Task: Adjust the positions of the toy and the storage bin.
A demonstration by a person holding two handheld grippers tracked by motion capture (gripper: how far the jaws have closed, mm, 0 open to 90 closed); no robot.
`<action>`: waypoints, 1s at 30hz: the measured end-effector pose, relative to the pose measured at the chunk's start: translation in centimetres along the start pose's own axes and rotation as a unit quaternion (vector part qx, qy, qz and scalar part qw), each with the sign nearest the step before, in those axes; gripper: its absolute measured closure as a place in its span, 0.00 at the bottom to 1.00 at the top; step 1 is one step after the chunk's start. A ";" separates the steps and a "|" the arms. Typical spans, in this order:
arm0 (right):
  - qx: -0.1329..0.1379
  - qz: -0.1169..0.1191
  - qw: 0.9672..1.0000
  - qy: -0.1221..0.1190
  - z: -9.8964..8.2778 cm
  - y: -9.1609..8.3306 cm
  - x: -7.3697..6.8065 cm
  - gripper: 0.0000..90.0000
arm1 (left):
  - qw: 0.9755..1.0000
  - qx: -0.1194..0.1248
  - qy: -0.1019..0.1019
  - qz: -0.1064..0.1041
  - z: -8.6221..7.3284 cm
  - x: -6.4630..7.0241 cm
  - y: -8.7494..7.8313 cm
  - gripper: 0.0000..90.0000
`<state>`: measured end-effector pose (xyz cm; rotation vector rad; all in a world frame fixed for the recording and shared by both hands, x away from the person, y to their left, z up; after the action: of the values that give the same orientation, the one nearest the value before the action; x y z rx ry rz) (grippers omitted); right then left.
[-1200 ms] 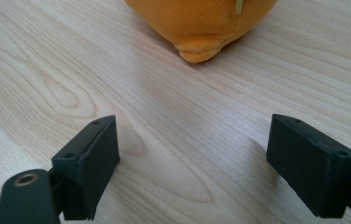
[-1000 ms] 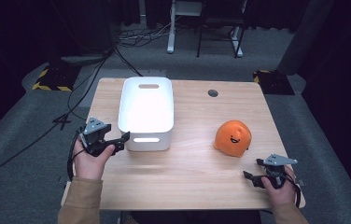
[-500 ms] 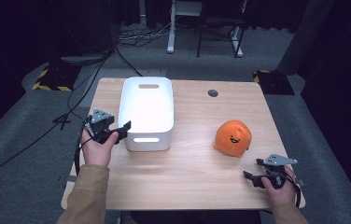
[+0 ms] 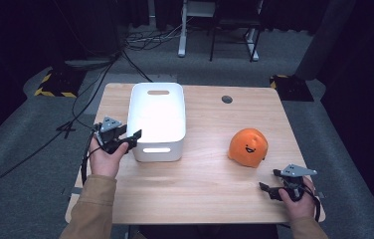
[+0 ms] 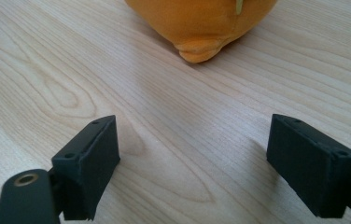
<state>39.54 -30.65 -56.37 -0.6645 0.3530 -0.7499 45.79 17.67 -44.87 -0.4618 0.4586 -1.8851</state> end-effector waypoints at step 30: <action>0.000 0.000 1.000 0.000 0.0 0.0 0.0 0.19 | 0.995 0.009 0.051 -0.090 -3.4 9.5 -3.7 0.43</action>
<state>39.54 -30.65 -56.37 -0.6644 0.3527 -0.7498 37.96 10.31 -44.94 -0.4082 0.4804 -2.0914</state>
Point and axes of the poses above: each handheld gripper's, and its own axes: y roughly forward along the jaws, z roughly out of its top, x roughly to its right, the point moved 9 cm from there along y, roughly forward along the jaws, and after that the axes turned 6 degrees about z, right-handed, at the moved point
